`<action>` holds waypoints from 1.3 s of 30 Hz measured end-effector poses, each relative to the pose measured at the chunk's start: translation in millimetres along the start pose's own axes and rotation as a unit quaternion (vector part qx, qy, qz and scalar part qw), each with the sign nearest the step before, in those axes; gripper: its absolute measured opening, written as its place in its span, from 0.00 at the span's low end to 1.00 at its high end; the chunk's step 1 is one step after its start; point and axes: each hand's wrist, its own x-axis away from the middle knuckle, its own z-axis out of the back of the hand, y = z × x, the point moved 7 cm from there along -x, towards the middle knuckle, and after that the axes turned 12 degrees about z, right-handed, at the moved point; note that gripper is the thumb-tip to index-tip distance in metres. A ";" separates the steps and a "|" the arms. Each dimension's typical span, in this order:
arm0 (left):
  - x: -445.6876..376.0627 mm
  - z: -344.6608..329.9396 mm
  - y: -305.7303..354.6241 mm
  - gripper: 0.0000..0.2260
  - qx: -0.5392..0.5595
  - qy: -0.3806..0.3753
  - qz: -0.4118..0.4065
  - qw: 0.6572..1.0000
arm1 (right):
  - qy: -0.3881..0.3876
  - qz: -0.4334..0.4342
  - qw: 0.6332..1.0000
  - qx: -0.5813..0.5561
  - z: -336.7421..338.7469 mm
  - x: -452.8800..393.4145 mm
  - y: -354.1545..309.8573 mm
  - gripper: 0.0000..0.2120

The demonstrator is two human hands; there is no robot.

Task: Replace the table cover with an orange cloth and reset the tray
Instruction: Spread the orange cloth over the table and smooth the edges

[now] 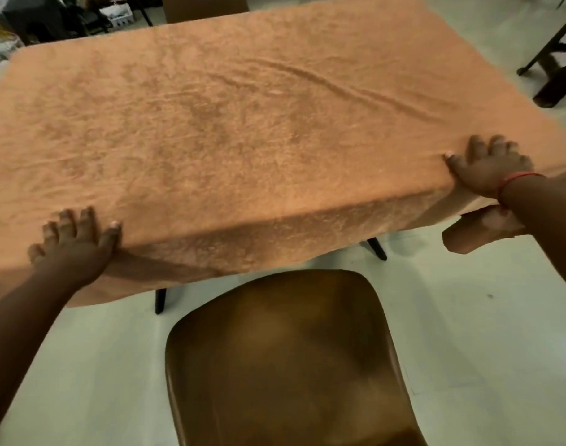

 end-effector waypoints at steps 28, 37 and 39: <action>34.0 -1.0 -16.7 0.38 0.023 -0.015 -0.028 0.999 | -0.015 0.011 1.000 0.004 -9.1 28.1 10.5 0.42; 38.5 9.6 -0.3 0.30 -0.001 0.038 -0.060 0.997 | 0.094 0.117 0.989 0.004 -12.7 38.6 -51.3 0.29; 43.9 9.4 13.7 0.27 0.012 0.061 -0.100 0.993 | 0.104 0.113 0.988 -0.006 -17.3 39.5 -57.0 0.27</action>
